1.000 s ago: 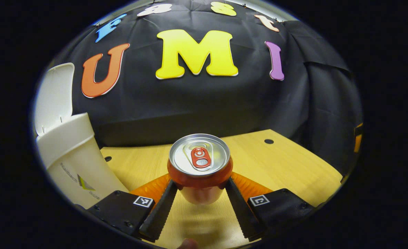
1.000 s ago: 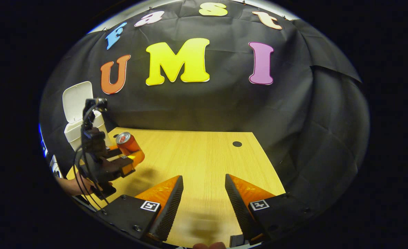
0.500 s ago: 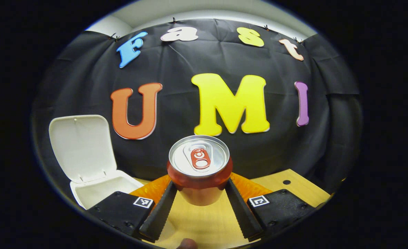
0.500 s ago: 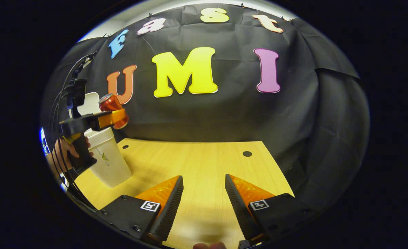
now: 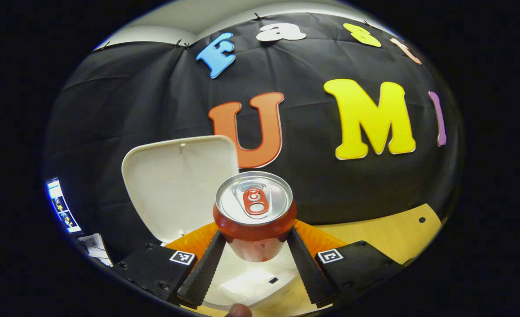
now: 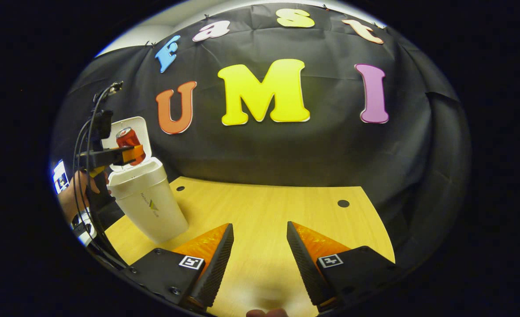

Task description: Press the lid of the desktop garbage bin to open it, pick up the crumpled paper on the desktop and throw it into the bin, then pick up the pop can on the desktop and drop it into the bin, and finally close the garbage bin lid.

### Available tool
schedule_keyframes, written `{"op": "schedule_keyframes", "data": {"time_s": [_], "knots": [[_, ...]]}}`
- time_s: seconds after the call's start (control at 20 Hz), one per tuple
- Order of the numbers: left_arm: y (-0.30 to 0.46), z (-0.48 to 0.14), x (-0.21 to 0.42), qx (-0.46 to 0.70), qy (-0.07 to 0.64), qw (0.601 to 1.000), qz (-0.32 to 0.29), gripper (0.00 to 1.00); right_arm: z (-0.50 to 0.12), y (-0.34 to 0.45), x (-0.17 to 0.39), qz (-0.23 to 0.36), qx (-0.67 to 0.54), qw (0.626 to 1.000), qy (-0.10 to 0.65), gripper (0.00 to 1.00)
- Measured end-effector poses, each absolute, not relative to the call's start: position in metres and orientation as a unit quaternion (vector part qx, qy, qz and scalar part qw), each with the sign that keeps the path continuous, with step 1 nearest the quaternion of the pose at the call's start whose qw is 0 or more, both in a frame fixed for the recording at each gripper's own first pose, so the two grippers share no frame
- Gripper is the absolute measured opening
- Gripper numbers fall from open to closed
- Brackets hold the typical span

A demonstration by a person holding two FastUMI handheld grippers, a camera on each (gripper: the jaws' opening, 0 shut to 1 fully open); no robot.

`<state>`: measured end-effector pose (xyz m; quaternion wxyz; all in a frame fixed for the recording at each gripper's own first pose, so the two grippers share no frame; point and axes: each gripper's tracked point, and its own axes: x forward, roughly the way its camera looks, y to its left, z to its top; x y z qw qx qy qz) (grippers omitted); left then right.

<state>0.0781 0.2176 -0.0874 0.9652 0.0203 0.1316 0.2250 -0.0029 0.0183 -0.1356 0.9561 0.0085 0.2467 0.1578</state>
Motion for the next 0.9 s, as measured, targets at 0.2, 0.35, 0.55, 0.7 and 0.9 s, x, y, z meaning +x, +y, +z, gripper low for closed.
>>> {"op": "schedule_keyframes", "data": {"time_s": [0.2,0.35,0.55,0.7,0.9], "knots": [[0.235,-0.115,0.068,-0.001,0.155,0.955,0.251,0.86,-0.133,0.036,-0.006,0.175,0.002,0.953,0.247,0.78],[0.239,-0.131,0.063,-0.02,0.176,0.949,0.26,0.87,-0.135,0.037,-0.009,0.172,0.006,0.952,0.254,0.79],[0.241,-0.123,0.055,-0.032,0.168,0.947,0.272,0.9,-0.134,0.04,-0.015,0.174,0.014,0.951,0.256,0.78],[0.233,-0.103,0.052,-0.039,0.152,0.945,0.288,0.92,-0.134,0.038,-0.016,0.176,0.02,0.95,0.258,0.79],[0.219,-0.063,0.062,-0.043,0.118,0.941,0.314,0.92,-0.13,0.028,-0.015,0.176,0.026,0.951,0.253,0.78]]}}
